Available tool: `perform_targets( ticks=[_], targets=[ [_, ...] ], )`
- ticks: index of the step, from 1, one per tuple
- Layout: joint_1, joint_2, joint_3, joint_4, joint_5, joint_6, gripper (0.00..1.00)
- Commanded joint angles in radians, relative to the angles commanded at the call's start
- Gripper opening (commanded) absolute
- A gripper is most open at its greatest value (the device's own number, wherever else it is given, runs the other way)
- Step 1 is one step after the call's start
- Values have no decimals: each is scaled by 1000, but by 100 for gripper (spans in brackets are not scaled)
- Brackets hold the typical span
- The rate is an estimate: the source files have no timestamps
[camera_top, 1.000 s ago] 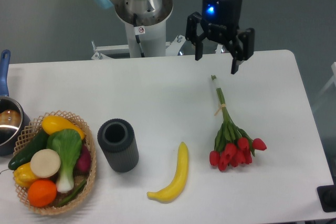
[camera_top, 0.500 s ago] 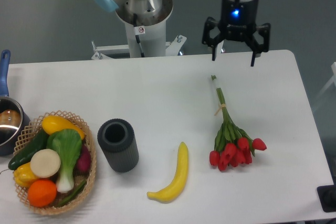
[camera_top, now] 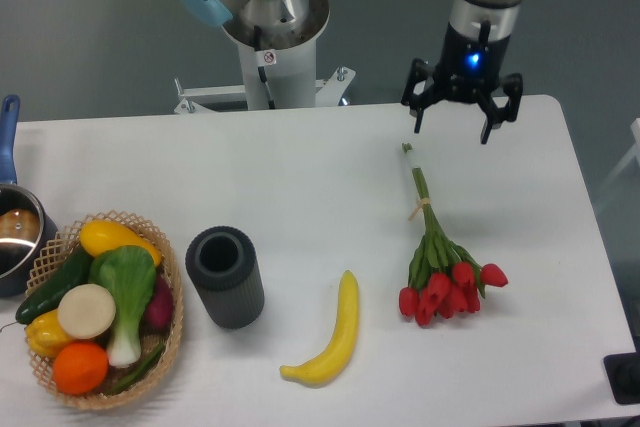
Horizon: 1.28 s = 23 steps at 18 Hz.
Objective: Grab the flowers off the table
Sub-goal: 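Move the open gripper over the red tulip bundle's stems, then lower the open gripper onto the tulip stems near the flower heads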
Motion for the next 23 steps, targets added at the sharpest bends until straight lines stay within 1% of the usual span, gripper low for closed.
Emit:
perform_targets(
  ticks=[2, 5, 8, 10, 16, 19, 23],
  targets=[
    [0, -44, 0, 14, 3, -25, 100],
    [0, -117, 6, 43, 5, -26, 100],
    [0, -176, 38, 52, 25, -52, 100],
    [-2, -209, 58, 52, 25, -106, 100],
    [-17, -272, 75, 52, 25, -216, 100],
    [-43, -301, 75, 78, 26, -221, 100],
    [-72, -333, 84, 86, 40, -223, 100]
  ],
)
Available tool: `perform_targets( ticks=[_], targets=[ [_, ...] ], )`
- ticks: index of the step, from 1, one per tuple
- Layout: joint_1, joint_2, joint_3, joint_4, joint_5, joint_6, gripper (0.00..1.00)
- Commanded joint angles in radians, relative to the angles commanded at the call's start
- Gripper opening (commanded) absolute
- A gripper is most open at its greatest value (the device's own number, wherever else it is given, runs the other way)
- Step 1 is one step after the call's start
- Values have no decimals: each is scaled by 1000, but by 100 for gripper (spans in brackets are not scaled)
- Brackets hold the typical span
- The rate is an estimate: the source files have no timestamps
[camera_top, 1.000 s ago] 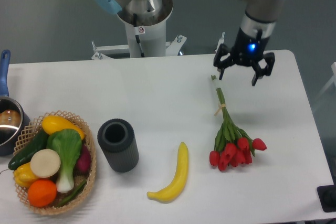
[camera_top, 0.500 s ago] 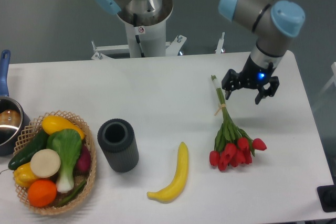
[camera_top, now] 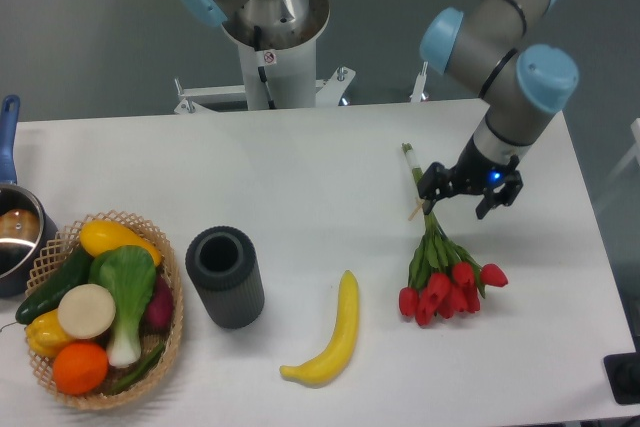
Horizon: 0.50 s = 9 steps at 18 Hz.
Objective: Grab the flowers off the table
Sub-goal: 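Lower the open gripper onto the tulip stems near the flower heads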
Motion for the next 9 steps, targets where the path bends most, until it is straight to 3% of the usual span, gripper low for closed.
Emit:
perform_targets(
  ticks=[9],
  targets=[
    [-29, -51, -5, 74, 40, 0, 100]
  ],
)
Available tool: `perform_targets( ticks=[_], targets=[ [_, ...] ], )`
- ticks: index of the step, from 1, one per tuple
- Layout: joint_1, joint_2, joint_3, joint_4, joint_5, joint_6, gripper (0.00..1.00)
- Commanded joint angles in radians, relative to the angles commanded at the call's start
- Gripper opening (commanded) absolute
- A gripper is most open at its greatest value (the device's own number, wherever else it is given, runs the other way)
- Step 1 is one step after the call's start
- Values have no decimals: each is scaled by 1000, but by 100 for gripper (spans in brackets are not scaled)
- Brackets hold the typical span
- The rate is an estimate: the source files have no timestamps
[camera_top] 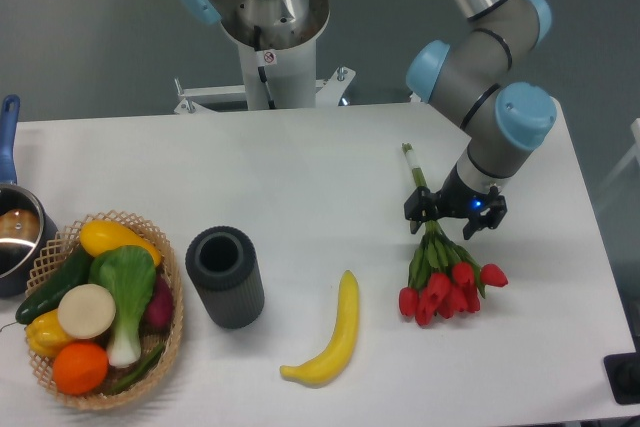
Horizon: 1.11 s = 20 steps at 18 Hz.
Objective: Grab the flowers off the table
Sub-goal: 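Lower the open gripper onto the tulip stems near the flower heads, then close the gripper around the tulip stems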
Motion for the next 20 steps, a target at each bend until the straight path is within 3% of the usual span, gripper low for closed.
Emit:
perform_targets(
  ticks=[9, 18, 20],
  targets=[
    [-9, -15, 18, 3, 0, -3, 98],
    [-9, -28, 20, 14, -2, 2, 81],
    [-9, -26, 20, 14, -2, -2, 69]
  ],
)
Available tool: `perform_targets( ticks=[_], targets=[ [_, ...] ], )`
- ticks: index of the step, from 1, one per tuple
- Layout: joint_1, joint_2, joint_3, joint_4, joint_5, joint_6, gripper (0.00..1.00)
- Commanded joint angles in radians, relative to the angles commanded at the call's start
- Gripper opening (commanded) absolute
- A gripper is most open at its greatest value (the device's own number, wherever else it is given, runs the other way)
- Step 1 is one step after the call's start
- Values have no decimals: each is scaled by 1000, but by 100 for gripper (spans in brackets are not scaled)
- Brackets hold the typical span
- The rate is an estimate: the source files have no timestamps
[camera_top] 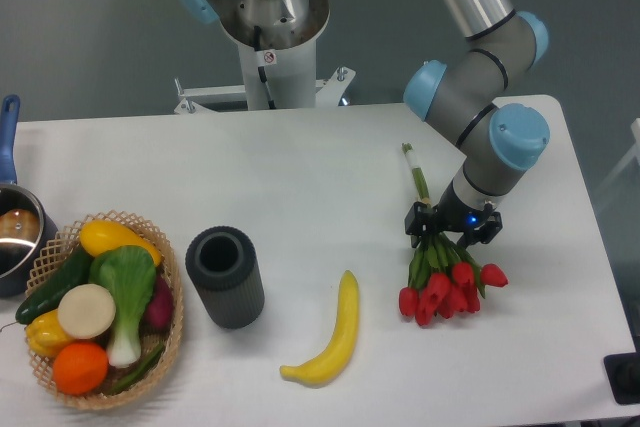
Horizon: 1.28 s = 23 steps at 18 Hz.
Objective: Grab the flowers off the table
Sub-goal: 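Close the gripper around the tulip stems, then lift the gripped tulip bundle up off the table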
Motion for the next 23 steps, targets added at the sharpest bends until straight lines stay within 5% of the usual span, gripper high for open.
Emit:
perform_targets(
  ticks=[6, 15, 23],
  targets=[
    [0, 3, 2, 0, 0, -3, 48],
    [0, 14, 3, 0, 0, 0, 46],
    [-5, 236, 9, -8, -46, 8, 46]
  ],
)
